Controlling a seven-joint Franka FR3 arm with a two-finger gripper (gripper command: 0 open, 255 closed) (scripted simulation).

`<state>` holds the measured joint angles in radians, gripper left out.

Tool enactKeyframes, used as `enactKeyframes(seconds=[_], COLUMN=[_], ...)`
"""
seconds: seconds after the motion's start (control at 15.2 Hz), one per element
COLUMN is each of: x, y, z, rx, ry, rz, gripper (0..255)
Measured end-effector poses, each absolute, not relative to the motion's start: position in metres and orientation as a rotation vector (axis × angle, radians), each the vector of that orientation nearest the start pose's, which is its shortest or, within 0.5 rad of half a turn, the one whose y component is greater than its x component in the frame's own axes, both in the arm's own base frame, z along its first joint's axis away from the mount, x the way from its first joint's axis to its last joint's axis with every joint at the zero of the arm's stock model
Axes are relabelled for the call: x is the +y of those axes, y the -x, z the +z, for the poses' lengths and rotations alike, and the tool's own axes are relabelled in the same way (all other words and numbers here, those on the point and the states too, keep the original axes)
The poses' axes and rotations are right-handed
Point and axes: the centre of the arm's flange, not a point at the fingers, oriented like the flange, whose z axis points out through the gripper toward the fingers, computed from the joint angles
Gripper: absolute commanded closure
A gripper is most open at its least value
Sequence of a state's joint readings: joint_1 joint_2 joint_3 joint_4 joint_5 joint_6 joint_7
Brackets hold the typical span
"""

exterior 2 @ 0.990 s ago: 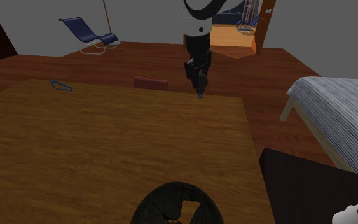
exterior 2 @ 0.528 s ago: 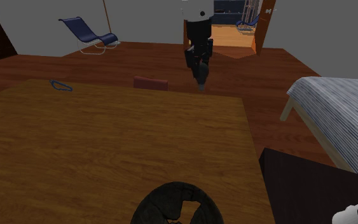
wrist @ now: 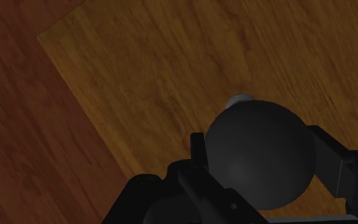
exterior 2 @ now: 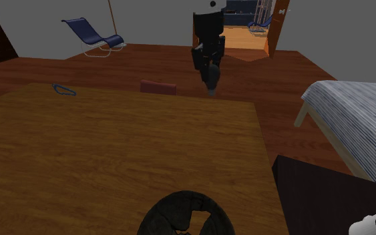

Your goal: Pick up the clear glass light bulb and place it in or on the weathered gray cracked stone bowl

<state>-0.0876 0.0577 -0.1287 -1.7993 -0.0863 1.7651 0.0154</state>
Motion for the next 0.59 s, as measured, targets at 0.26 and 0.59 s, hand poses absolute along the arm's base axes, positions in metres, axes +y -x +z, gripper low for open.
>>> enactKeyframes(seconds=[0.26, 0.59], x=[-0.077, -0.013], y=[-0.543, -0.530], z=[0.502, 0.507], rx=[0.339, 0.339], ry=[3.201, 3.201], rz=[0.161, 0.162], gripper=[255, 255])
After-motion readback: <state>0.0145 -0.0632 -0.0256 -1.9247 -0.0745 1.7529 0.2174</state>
